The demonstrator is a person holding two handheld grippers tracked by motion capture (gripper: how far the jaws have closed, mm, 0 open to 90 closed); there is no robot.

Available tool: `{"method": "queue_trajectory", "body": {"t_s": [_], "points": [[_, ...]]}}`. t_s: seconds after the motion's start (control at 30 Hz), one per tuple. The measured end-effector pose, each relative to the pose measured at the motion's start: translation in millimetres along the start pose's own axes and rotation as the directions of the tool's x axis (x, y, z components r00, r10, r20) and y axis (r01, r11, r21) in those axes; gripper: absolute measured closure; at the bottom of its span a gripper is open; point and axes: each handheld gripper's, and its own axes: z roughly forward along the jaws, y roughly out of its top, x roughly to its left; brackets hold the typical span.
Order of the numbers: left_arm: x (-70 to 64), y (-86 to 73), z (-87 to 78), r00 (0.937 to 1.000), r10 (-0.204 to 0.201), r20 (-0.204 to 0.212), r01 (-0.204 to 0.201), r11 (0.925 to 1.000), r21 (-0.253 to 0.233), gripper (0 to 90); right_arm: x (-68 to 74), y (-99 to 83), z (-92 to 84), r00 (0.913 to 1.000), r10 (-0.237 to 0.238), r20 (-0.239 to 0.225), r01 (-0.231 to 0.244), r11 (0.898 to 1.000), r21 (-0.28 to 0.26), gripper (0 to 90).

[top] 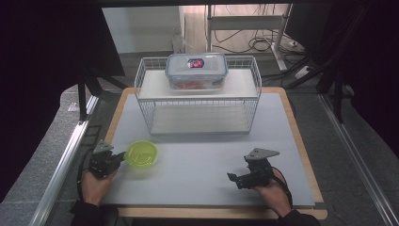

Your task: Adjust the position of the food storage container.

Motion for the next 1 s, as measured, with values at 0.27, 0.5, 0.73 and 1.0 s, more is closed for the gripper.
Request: {"method": "queue_trajectory", "body": {"t_s": [0.27,0.5,0.73,1.0], "points": [[-6.9,1.6,11.1,0.999,0.002,0.044,-0.003,0.9992,0.039,89.9,0.5,-1.0,2.7,1.0,0.0,-0.004,0.0,1.0,0.015,4.4],[-13.2,3.4,21.7,0.9959,0.018,0.088,-0.025,0.9963,0.082,89.9,0.5,-1.6,4.0,1.0,0.0,-0.005,0.0,1.0,0.024,4.5],[-32.3,9.9,32.3,0.9894,0.057,0.133,-0.07,0.9925,0.1,89.9,0.1,-1.9,4.4,1.0,0.003,-0.005,-0.003,1.0,0.029,4.5],[-56.5,16.1,42.3,0.9787,0.097,0.181,-0.118,0.9874,0.106,89.9,0.6,-2.4,5.7,1.0,-0.001,-0.007,0.001,0.999,0.041,4.6]]}}
